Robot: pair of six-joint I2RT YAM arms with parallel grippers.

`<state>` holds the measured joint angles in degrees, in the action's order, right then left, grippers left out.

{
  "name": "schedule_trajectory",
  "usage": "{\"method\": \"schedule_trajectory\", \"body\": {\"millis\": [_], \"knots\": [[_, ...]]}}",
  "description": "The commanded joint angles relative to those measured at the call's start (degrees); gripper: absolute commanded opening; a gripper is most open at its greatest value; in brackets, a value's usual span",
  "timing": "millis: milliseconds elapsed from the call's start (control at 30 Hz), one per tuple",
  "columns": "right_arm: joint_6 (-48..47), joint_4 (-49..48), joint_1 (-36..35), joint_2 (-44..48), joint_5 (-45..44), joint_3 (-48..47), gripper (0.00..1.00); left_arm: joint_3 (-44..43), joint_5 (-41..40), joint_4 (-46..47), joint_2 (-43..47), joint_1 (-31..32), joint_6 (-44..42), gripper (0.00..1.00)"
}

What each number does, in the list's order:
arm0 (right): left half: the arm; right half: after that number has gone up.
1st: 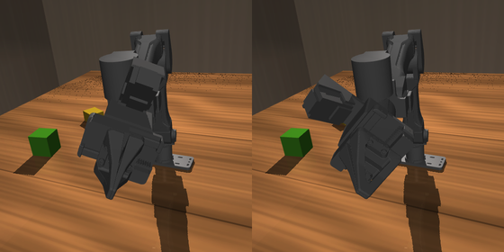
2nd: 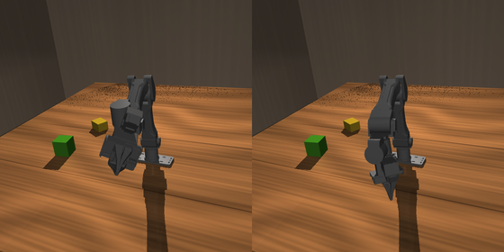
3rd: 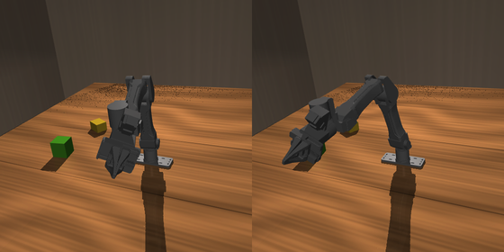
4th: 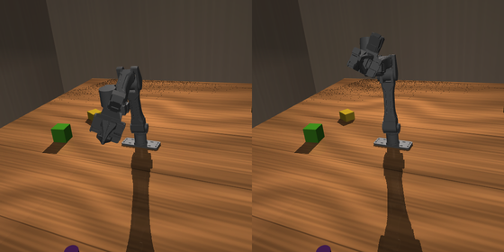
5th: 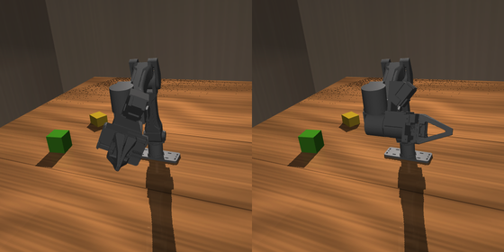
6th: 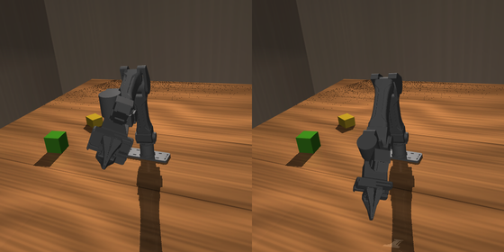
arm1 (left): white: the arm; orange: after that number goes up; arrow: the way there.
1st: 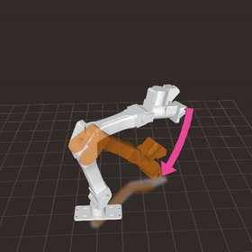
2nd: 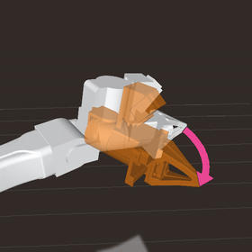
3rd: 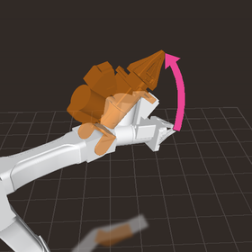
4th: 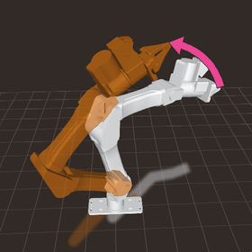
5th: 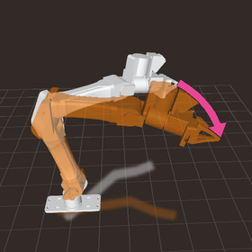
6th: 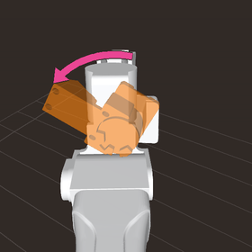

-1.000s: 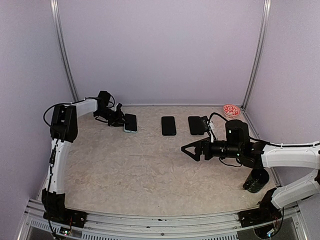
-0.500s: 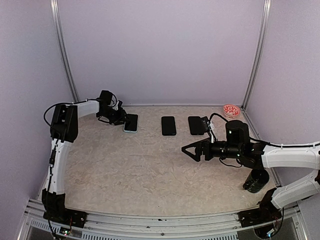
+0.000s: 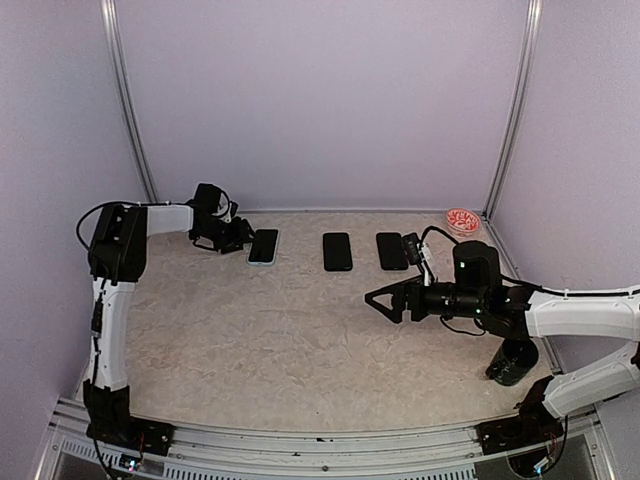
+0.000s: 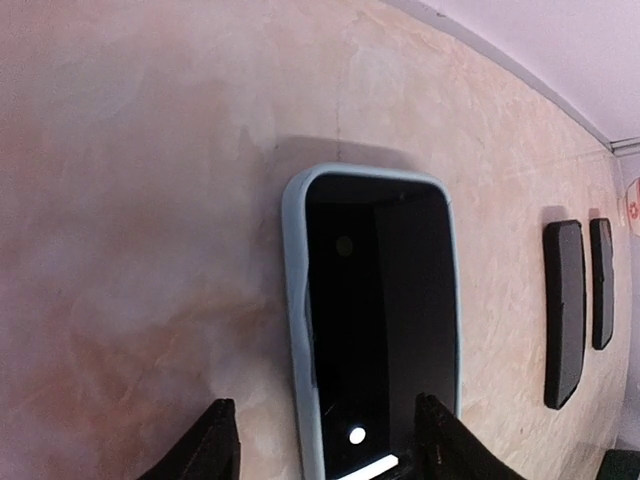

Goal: Put the phone into the phone case
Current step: Place the phone with the phone case at the center of the board, then reset both arms

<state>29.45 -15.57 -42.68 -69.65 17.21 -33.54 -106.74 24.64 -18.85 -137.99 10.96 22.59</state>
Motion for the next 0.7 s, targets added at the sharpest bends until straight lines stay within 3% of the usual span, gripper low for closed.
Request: {"method": "schedule_trajectory", "body": {"millis": [0, 233, 667], "knots": [[-0.5, 2.4, 0.4, 1.8, -2.8, 0.7, 1.00, 10.5, -6.1, 4.8, 8.6, -0.5, 4.4, 0.67], [-2.5, 6.8, 0.7, 2.6, -8.1, -0.7, 1.00, 25.2, -10.2, 11.7, 23.6, 1.3, 5.8, 0.98], [-6.9, 11.4, 4.2, 4.9, -16.7, -1.7, 1.00, 52.7, -25.1, 20.6, 53.0, 8.9, 6.2, 0.99]]}}
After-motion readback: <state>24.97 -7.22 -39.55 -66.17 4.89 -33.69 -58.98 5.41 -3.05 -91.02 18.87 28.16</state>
